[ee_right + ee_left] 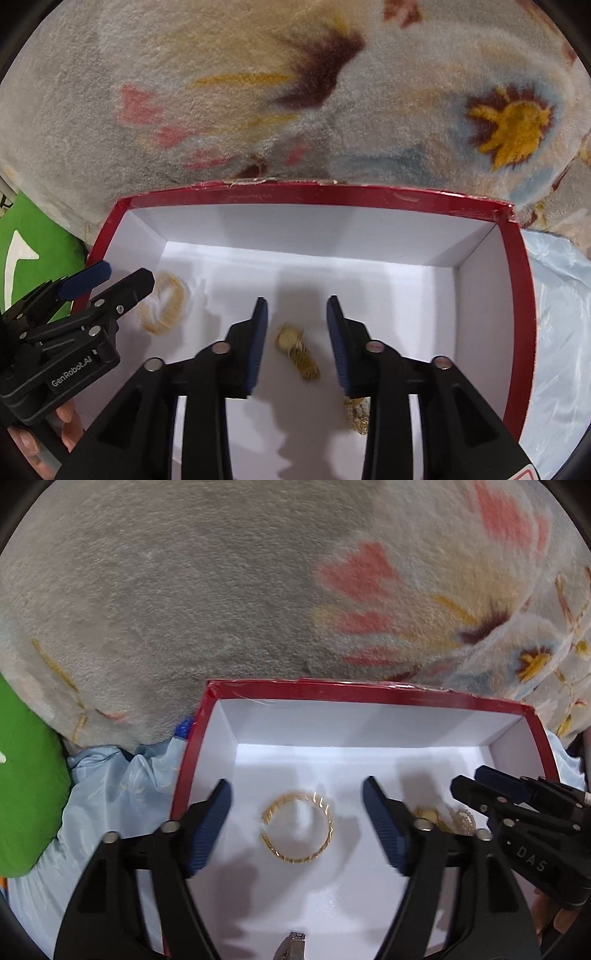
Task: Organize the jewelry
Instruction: 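Withdraw both open tools from the red box back over the remaining jewelry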
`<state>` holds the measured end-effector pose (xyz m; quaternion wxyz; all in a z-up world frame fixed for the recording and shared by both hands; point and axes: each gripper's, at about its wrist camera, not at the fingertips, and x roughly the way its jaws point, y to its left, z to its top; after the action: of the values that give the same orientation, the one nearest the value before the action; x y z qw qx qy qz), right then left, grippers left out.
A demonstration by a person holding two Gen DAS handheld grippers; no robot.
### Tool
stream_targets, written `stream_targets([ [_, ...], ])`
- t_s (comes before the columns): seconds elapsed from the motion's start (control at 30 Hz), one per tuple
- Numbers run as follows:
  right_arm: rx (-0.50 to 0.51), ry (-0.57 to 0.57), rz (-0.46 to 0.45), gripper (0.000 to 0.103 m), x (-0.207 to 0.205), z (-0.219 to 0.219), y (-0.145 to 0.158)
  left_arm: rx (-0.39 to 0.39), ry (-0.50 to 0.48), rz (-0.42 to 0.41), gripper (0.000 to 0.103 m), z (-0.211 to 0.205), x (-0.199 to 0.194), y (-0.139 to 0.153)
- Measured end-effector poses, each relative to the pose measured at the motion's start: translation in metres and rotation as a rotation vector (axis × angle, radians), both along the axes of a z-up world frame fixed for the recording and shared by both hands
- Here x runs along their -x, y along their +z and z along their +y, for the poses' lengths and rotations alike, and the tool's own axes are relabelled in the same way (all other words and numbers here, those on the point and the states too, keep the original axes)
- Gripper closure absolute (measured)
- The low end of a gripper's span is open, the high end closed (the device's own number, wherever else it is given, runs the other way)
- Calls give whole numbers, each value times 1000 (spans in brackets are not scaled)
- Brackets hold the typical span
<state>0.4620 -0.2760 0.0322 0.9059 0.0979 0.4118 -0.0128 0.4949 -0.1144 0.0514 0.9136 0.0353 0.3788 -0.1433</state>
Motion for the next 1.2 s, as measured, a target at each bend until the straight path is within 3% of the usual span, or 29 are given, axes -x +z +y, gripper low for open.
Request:
stream_targets([
  [0.13, 15, 1, -49, 68, 15, 1, 11, 18, 48, -33, 18, 12, 4, 7],
  [0.3, 14, 6, -150, 67, 66, -1, 39, 58, 53, -62, 18, 36, 30, 28],
  [0.5, 41, 24, -236, 65, 171, -3, 77, 37, 13, -124, 18, 75, 115, 56],
  [0.67, 92, 40, -242, 63, 268, -8, 86, -34, -9, -143, 18, 103, 198, 59],
  [0.8, 151, 31, -234, 61, 343, -1, 81, -54, -35, -106, 18, 128, 260, 47],
  [0.9, 141, 15, -215, 59, 390, 4, 66, -93, -52, -73, 18, 138, 297, 33],
  [1.07, 104, 6, -162, 59, 440, 23, 27, -112, -65, -50, 18, 148, 351, 5],
  [1.2, 35, 12, -110, 59, 460, 41, -9, -64, -61, 33, 18, 152, 382, -24],
])
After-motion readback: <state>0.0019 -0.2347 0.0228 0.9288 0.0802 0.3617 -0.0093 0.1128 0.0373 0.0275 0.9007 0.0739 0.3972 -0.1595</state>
